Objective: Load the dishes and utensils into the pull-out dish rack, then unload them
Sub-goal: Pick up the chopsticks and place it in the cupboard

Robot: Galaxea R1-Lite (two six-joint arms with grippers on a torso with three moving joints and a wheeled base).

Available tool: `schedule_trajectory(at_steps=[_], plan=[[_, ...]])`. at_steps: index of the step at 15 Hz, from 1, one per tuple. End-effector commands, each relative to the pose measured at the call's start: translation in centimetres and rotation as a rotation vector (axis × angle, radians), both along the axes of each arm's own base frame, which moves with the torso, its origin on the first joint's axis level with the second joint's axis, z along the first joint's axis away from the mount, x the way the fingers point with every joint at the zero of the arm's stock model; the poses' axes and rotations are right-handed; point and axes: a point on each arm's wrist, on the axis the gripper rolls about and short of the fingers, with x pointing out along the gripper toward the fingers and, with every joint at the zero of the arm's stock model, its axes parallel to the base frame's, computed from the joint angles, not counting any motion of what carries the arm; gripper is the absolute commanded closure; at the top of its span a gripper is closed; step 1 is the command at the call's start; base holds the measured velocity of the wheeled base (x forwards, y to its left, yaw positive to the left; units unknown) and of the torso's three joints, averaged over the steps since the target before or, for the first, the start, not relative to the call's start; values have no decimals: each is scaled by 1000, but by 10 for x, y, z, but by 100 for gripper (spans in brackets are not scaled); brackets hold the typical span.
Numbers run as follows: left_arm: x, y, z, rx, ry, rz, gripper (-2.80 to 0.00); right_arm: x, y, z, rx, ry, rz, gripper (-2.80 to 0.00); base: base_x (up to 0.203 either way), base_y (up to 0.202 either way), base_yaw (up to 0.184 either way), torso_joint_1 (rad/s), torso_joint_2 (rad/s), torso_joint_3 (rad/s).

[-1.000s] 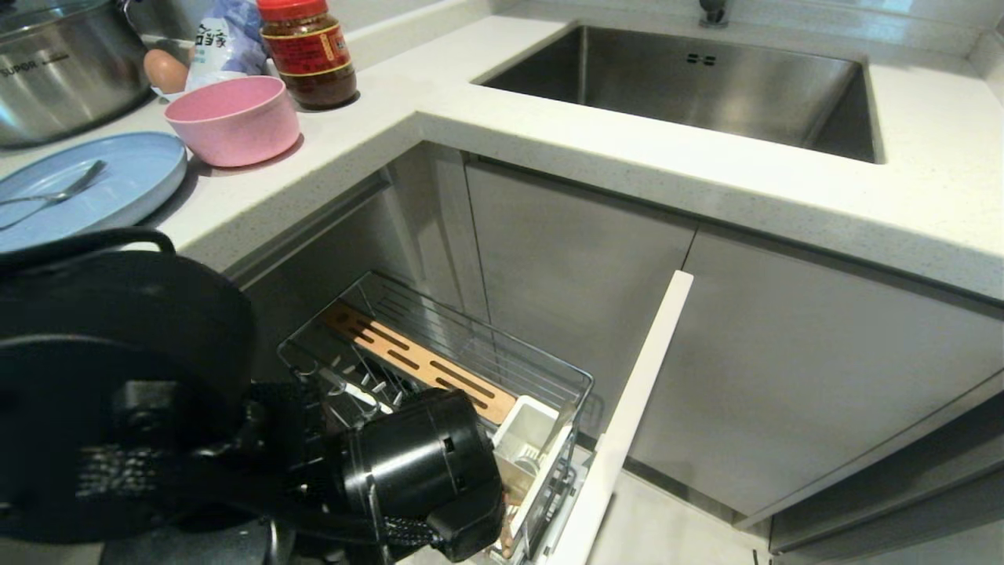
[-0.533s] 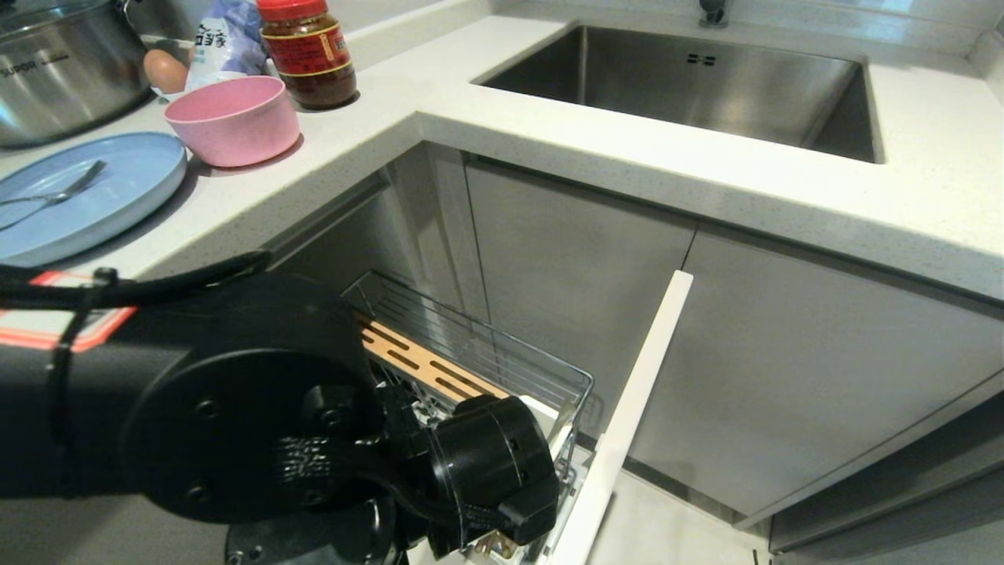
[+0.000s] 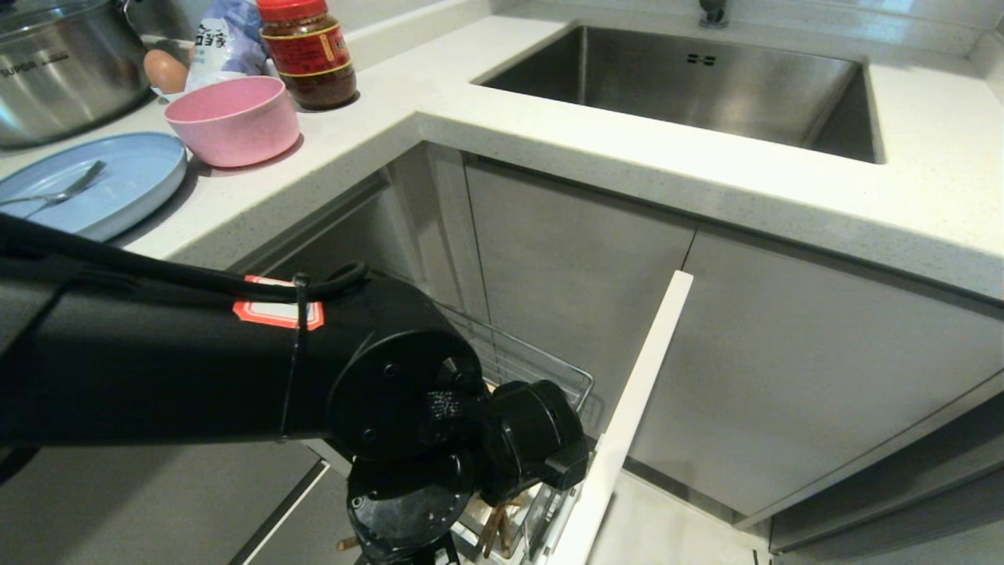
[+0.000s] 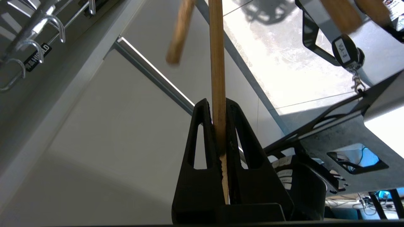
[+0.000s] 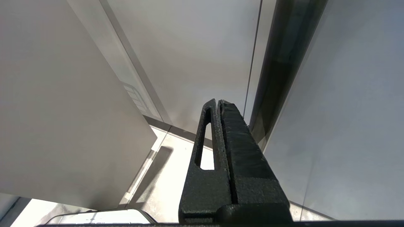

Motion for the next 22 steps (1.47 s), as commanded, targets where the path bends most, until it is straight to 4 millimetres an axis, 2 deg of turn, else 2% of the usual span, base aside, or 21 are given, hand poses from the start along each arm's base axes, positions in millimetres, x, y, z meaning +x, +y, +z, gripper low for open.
schedule_trajectory(at_steps=[1, 12, 18, 19, 22], plan=[[8, -8, -10, 28, 14, 5, 0, 0, 0, 0, 1, -5, 0, 0, 0, 0, 0, 0, 0, 0], [27, -28, -35, 65, 40, 20, 0, 0, 0, 0, 1, -5, 0, 0, 0, 0, 0, 0, 0, 0], [30, -29, -36, 65, 42, 27, 0, 0, 0, 0, 1, -5, 0, 0, 0, 0, 0, 0, 0, 0], [30, -29, -35, 61, 40, 28, -280, 0, 0, 0, 1, -5, 0, 0, 0, 0, 0, 0, 0, 0], [30, -30, -33, 51, 33, 32, -280, 0, 0, 0, 1, -5, 0, 0, 0, 0, 0, 0, 0, 0]])
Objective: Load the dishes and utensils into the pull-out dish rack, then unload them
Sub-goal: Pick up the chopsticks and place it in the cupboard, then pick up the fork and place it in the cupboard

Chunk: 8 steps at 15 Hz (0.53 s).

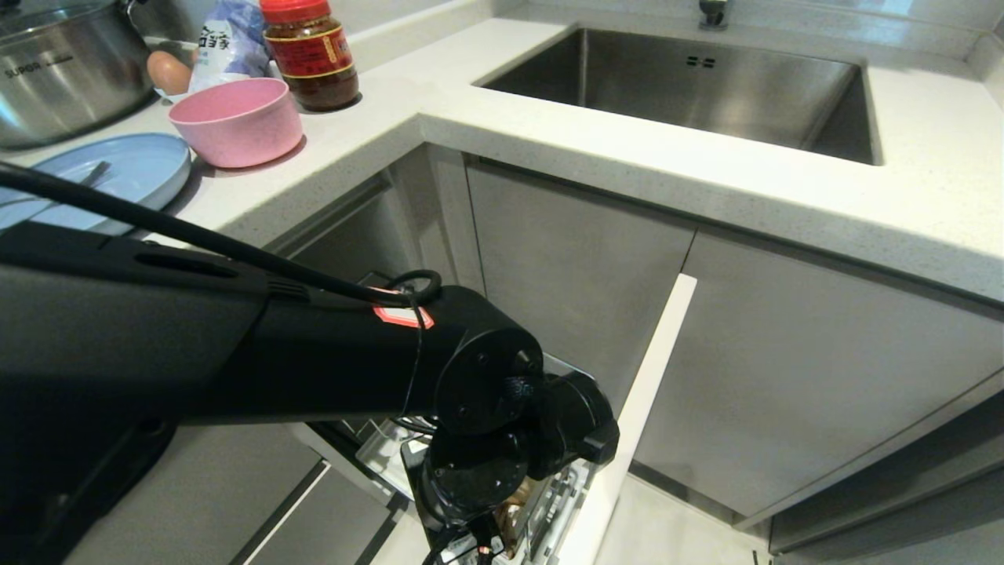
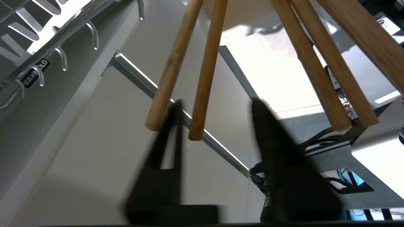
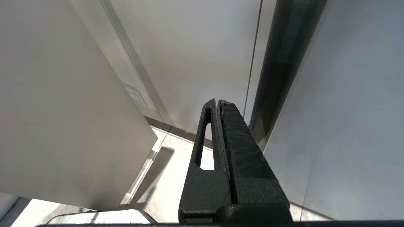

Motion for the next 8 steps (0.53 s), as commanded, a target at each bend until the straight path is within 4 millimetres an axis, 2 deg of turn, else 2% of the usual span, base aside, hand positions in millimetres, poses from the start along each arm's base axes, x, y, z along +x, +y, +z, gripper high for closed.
schedule_trajectory(at_steps=[1, 5, 8], plan=[[0, 0, 0, 8, 2, -2, -280, 0, 0, 0, 0, -5, 0, 0, 0, 0, 0, 0, 0, 0], [-2, 2, 7, -13, -12, 0, -280, 0, 0, 0, 0, -5, 0, 0, 0, 0, 0, 0, 0, 0], [-7, 10, 26, -65, -48, 9, -280, 0, 0, 0, 0, -5, 0, 0, 0, 0, 0, 0, 0, 0]])
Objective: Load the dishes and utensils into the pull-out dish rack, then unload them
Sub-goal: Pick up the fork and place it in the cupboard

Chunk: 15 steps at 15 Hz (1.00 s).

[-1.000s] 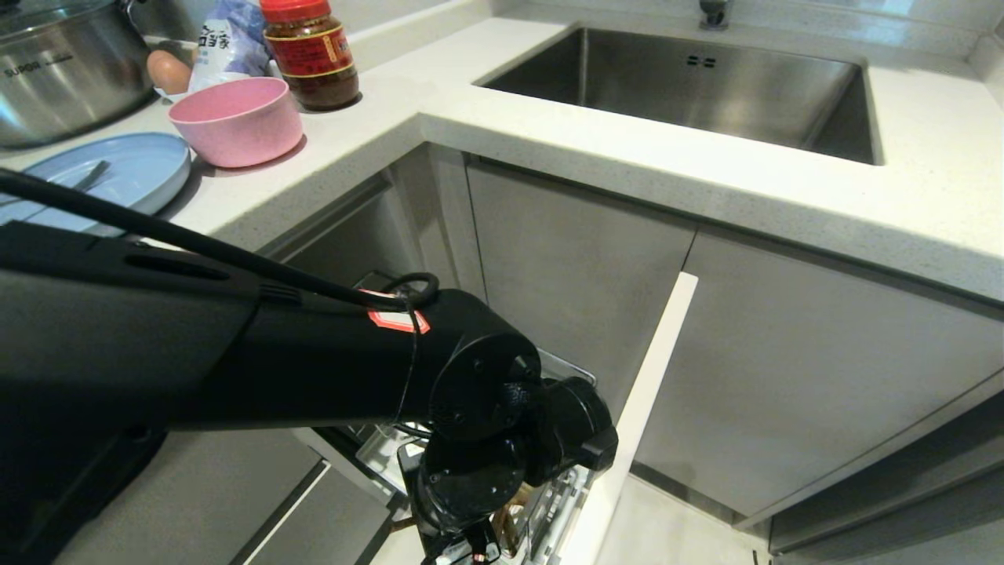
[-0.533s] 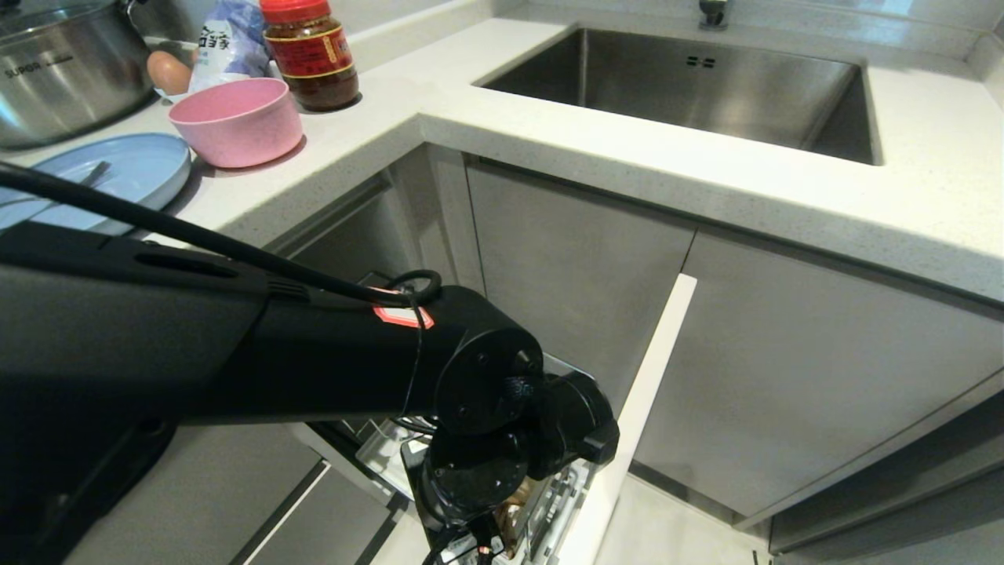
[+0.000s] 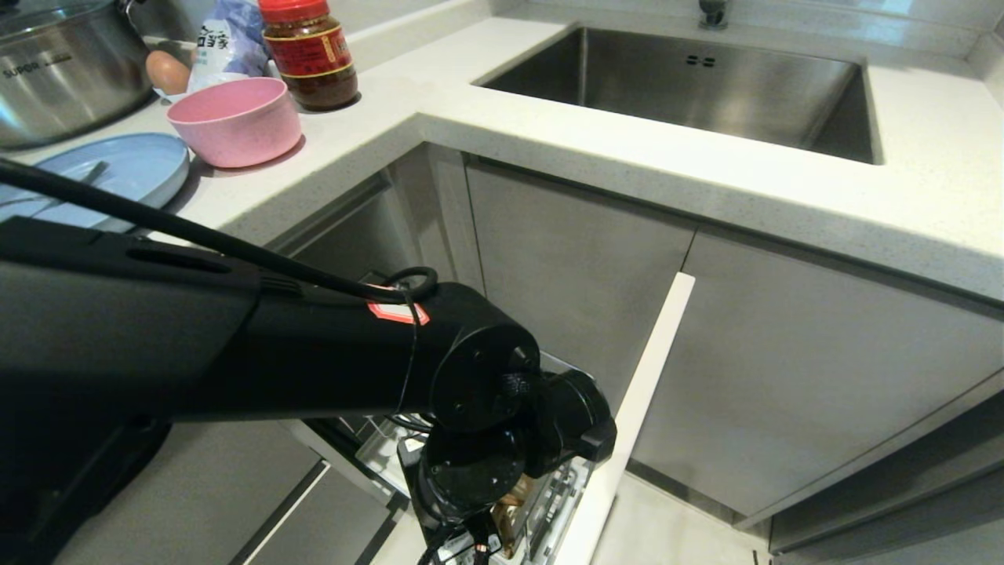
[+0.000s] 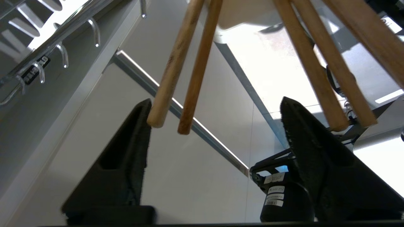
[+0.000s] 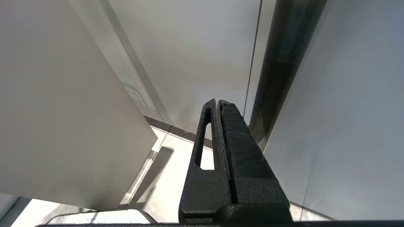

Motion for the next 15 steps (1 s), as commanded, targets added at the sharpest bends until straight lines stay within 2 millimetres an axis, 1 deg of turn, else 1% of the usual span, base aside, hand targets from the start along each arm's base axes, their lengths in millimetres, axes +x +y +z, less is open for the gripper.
schedule_trajectory(at_steps=[1, 2, 5, 7, 10, 11, 15], plan=[[-7, 11, 26, -67, -52, 17, -280, 0, 0, 0, 0, -5, 1, 0, 0, 0, 0, 0, 0, 0], [-11, 18, 38, -103, -80, 29, 0, 0, 0, 0, 0, -4, 0, 0, 0, 0, 0, 0, 0, 0], [-26, 45, 80, -218, -201, 71, 0, 0, 0, 0, 0, -5, 1, 0, 0, 0, 0, 0, 0, 0], [-36, 64, 106, -303, -323, 141, 0, 0, 0, 0, 0, -5, 0, 0, 0, 0, 0, 0, 0, 0], [-45, 90, 139, -426, -480, 229, 0, 0, 0, 0, 0, -5, 0, 0, 0, 0, 0, 0, 0, 0], [-47, 99, 152, -502, -534, 254, 0, 0, 0, 0, 0, -5, 1, 0, 0, 0, 0, 0, 0, 0], [-45, 138, 208, -834, -811, 407, 0, 0, 0, 0, 0, -5, 1, 0, 0, 0, 0, 0, 0, 0]])
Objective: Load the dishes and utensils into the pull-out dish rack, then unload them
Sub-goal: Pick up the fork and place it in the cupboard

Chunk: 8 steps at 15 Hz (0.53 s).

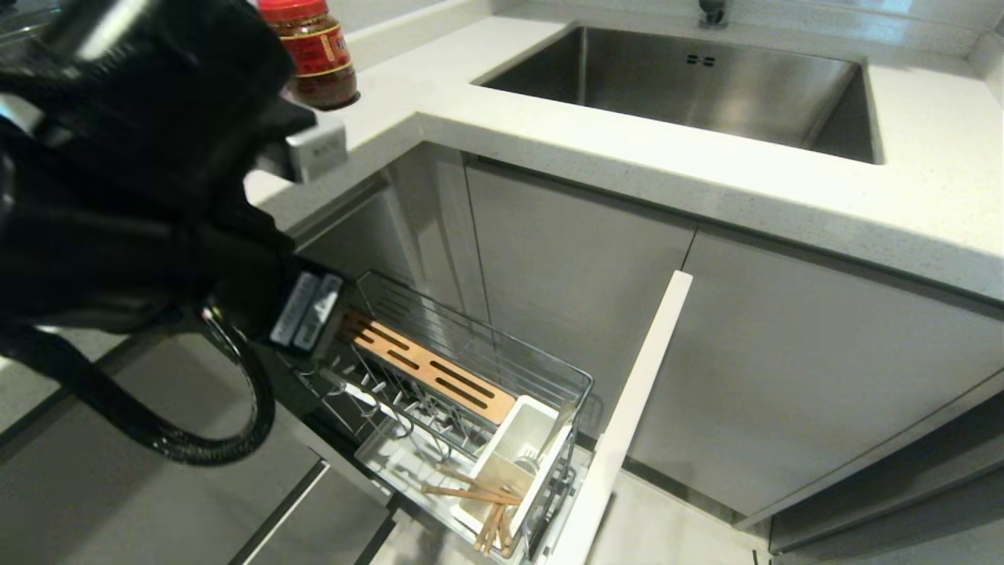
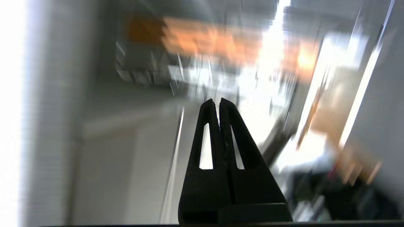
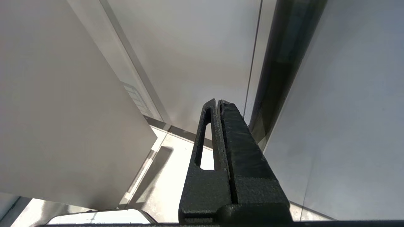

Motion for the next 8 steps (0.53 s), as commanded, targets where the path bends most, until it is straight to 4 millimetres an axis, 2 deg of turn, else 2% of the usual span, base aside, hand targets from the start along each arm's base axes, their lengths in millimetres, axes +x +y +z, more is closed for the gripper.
schedule_trajectory(at_steps=[1, 4, 8], plan=[[-12, 40, 42, -211, -207, 100, 0, 0, 0, 0, 0, -5, 0, 0, 0, 0, 0, 0, 0, 0], [-22, 80, 80, -408, -458, 224, 0, 0, 0, 0, 0, -5, 1, 0, 0, 0, 0, 0, 0, 0], [-56, 133, 103, -482, -653, 338, 0, 0, 0, 0, 0, -5, 0, 0, 0, 0, 0, 0, 0, 0]])
